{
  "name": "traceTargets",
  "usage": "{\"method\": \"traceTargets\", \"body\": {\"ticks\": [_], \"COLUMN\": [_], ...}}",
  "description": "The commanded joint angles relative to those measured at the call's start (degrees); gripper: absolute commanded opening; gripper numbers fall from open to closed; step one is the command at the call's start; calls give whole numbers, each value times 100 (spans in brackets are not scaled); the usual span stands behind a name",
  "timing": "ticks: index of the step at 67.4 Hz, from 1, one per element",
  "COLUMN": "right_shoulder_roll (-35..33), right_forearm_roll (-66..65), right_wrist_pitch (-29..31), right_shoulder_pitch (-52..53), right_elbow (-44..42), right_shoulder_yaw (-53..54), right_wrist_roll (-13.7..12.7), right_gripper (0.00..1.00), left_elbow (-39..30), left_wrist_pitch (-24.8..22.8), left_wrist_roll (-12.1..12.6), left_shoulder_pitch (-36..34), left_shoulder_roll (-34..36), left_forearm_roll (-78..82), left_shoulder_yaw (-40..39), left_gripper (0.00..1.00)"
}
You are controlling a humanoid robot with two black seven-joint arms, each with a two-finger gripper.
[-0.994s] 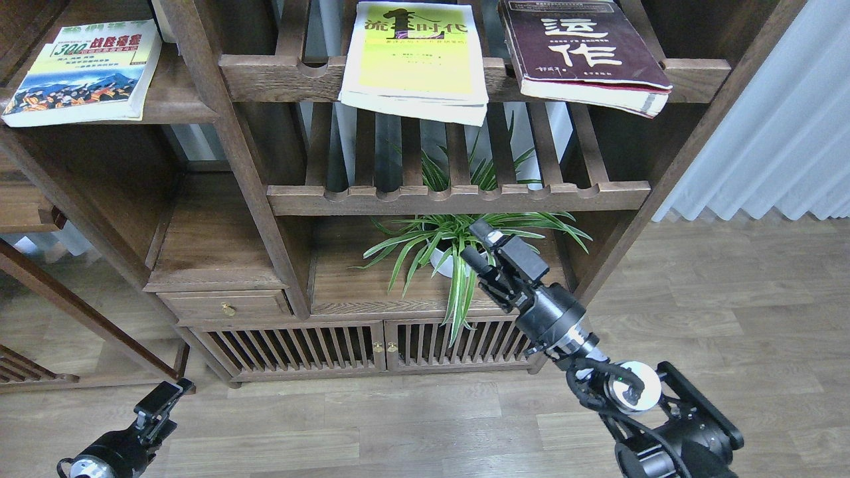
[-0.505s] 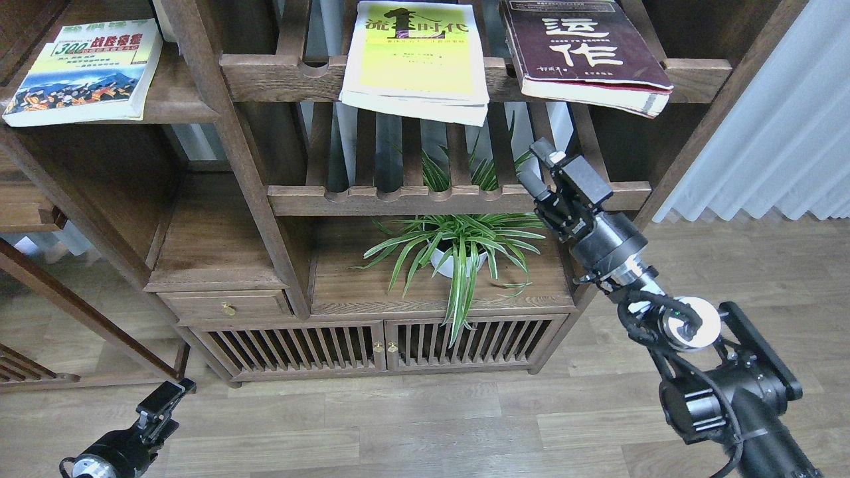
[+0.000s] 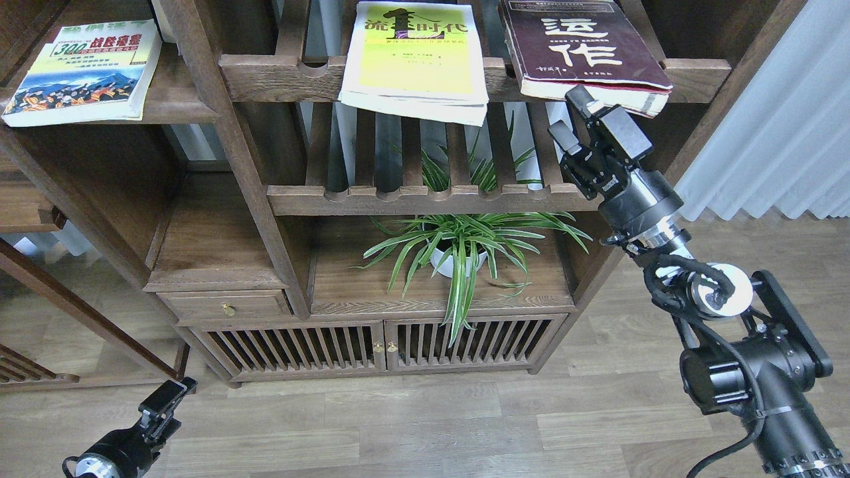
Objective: Organize books on shelf
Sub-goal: 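Reach the right gripper up to the maroon book on the top shelf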
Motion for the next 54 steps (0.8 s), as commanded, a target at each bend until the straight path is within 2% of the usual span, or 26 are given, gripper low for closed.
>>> {"method": "traceTargets", "body": {"ticks": [1,45,54], "right_shoulder_roll": [-1,-18,-27], "right_forearm_roll": [2,-95,-95], "right_wrist_pitch": [-228,-1309,-1388], "right_shoulder_pitch": [123,914,966], "right_elbow": [-19,-414,-528], "right_shoulder_yaw": [162,154,162], "right_wrist_roll": [6,32,32], "right_gripper": [90,90,81], "left_elbow": [0,0,0], "left_wrist_pitch": [0,0,0], "left_wrist_roll": [1,-8,45], "left_shoulder_pitch": [0,-9,-9], "left_shoulder_roll": [-7,-42,-42], "left_forearm_roll": [0,0,0], "left_shoulder_yaw": [0,-9,-9], "left_gripper": [98,98,99]}}
